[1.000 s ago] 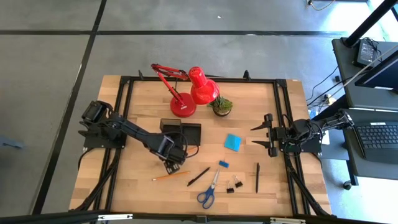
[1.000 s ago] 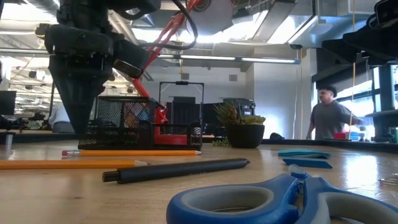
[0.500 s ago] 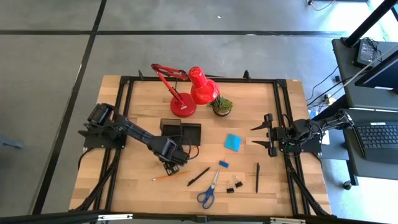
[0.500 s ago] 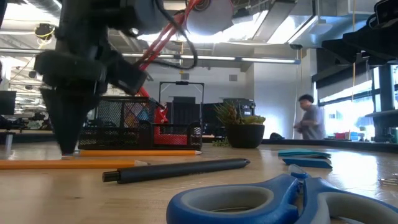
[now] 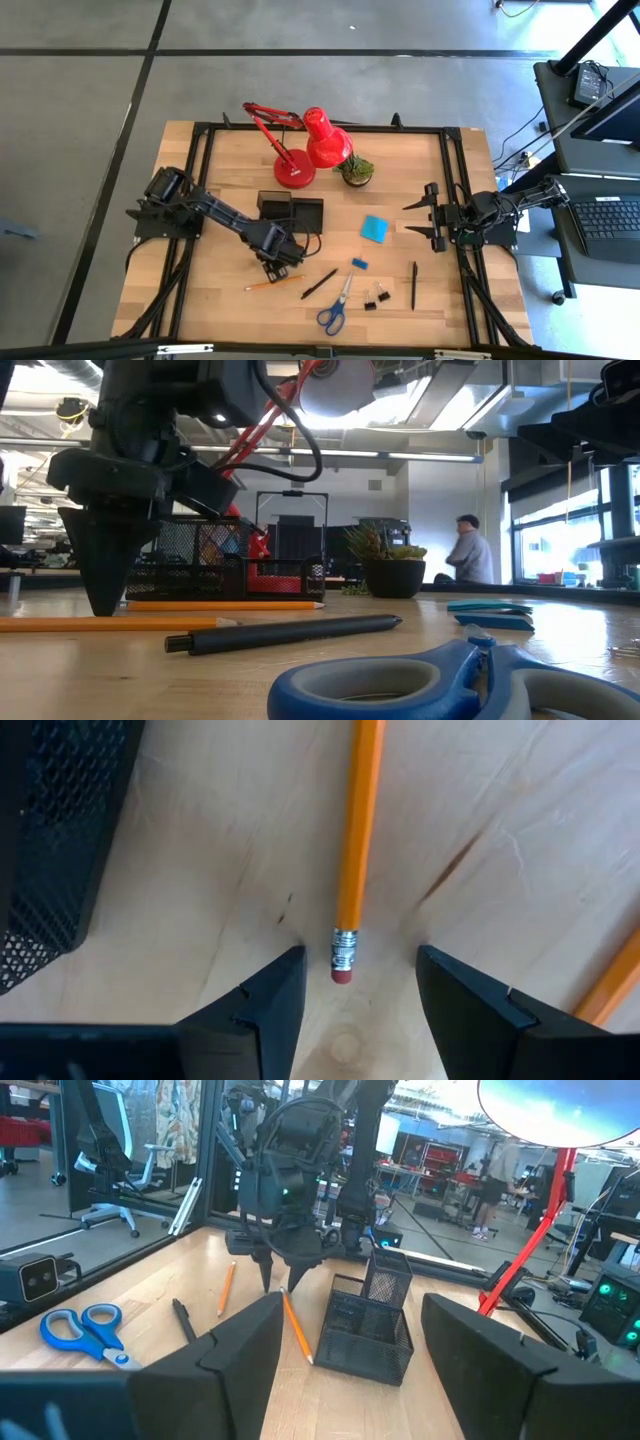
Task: Pick and place office supplies into organizer
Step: Put the top orange pencil into the black desk organizer
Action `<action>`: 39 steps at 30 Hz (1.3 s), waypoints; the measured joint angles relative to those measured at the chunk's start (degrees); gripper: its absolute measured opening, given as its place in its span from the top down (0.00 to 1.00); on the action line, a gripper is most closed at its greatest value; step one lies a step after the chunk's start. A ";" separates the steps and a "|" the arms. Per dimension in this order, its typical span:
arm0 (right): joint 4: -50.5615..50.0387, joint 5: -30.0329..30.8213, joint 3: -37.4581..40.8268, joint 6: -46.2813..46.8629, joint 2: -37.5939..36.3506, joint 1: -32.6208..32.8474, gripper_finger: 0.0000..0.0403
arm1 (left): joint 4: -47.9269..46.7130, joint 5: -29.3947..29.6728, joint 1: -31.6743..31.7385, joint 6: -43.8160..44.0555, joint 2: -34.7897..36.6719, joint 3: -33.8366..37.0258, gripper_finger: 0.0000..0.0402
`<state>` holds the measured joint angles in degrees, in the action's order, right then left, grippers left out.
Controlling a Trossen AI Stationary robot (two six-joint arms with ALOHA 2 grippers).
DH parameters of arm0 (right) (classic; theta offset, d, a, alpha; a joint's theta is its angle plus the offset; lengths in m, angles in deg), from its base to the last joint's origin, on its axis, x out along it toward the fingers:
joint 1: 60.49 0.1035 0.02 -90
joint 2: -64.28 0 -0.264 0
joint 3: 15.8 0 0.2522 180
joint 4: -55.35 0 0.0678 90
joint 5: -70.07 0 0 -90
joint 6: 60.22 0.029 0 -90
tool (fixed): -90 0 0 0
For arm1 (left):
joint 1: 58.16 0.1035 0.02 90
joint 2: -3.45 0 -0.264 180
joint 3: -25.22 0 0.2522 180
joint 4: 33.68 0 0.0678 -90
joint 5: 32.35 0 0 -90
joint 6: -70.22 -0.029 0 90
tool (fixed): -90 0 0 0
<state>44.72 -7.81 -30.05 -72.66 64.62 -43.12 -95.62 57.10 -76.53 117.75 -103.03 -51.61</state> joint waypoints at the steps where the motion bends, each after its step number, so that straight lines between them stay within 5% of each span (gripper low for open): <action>1: 0.00 0.00 0.00 0.00 0.01 0.00 0.40 | 0.00 -0.02 0.10 -0.11 0.00 0.00 0.54; 39: 0.00 0.00 0.00 -0.02 -0.01 0.00 0.40 | 0.22 0.70 0.70 -1.91 -0.15 0.11 0.54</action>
<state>44.72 -7.81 -30.05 -72.69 64.62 -43.12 -95.40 57.80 -75.83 115.85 -103.18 -51.50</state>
